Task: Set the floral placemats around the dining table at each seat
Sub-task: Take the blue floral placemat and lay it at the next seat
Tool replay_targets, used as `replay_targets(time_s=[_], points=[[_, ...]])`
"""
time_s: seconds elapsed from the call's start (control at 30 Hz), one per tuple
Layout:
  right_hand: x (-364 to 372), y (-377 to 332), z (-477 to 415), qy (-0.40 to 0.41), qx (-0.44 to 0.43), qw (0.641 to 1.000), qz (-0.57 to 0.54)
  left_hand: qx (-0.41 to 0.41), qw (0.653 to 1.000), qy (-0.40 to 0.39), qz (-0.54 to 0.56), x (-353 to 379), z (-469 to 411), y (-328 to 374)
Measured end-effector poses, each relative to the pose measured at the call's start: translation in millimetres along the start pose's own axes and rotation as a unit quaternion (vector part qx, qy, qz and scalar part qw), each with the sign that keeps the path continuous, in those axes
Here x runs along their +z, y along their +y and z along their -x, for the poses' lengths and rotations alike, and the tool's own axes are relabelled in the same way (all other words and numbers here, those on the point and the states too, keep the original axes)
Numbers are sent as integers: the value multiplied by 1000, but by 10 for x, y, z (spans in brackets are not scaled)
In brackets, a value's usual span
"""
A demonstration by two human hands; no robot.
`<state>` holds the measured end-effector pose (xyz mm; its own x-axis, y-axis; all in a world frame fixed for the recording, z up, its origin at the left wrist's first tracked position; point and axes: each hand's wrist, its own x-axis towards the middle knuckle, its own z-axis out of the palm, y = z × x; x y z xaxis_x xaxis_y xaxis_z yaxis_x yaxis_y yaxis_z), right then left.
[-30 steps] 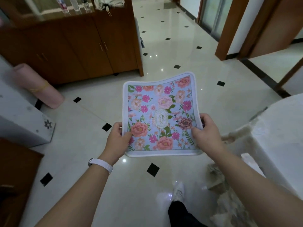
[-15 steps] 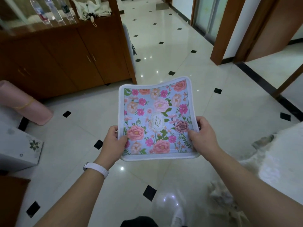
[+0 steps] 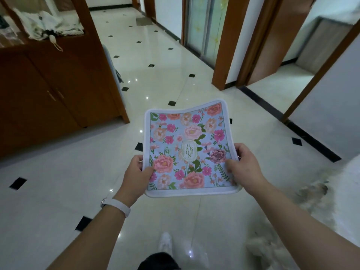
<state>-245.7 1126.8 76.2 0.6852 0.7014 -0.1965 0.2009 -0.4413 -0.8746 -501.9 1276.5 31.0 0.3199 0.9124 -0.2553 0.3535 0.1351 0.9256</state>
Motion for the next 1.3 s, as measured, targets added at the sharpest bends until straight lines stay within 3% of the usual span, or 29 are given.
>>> replay_targets(time_s=[0.3,0.63,0.93,1.3], points=[[373,-424,-526,81,41,996,-10,21,997,-75,-5,-157,-1192,334],[197,-338,-1154,124,70,989,-29,34,990,-133,-30,329,-1957,644],[-261,29,-2389,144,102,980,-87,30,984,-150,-89,1302,-2875,1213],[-1443,279,-3443,209,123,962,-123,47,976,-193,-90,2954,-3638,2194]])
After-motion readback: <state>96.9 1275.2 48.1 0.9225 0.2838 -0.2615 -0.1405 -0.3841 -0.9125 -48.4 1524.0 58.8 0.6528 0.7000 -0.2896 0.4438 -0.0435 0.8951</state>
